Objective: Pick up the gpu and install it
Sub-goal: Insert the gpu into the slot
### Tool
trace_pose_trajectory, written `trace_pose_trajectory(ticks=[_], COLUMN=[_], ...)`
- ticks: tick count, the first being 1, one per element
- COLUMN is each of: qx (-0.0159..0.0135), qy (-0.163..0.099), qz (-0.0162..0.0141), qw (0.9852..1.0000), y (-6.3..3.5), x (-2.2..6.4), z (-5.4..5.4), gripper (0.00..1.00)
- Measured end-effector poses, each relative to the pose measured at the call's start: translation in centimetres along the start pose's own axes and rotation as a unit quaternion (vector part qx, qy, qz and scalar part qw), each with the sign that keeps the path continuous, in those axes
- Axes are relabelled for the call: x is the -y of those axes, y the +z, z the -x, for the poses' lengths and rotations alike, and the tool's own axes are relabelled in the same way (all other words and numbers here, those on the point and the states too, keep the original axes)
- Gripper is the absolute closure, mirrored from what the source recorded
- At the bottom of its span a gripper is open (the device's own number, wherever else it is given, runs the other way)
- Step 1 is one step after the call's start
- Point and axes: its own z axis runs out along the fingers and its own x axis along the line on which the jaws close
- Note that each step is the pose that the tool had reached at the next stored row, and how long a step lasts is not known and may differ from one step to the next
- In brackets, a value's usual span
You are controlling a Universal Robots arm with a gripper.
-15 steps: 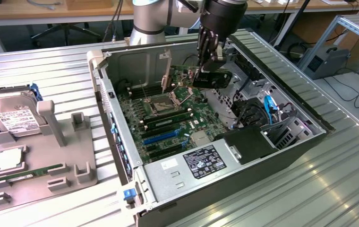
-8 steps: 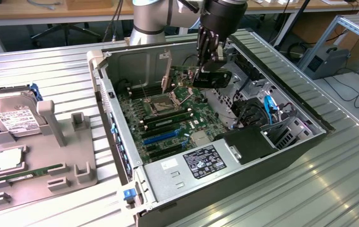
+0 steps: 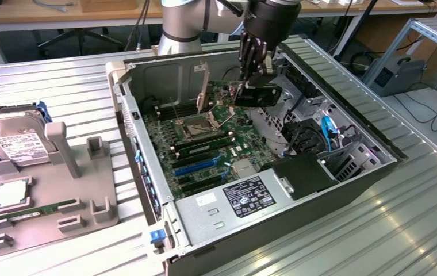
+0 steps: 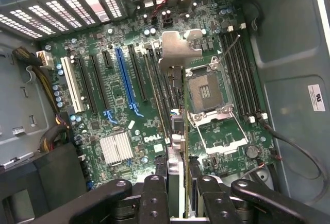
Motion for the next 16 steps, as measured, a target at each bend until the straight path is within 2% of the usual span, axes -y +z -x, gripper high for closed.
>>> trace_pose_trajectory(ticks=[16], qx=[-0.001], qy=[-0.024], qz=[0.0006], qw=[0.9997], y=[0.01], x=[0.0], z=[0.0], gripper=[0.73])
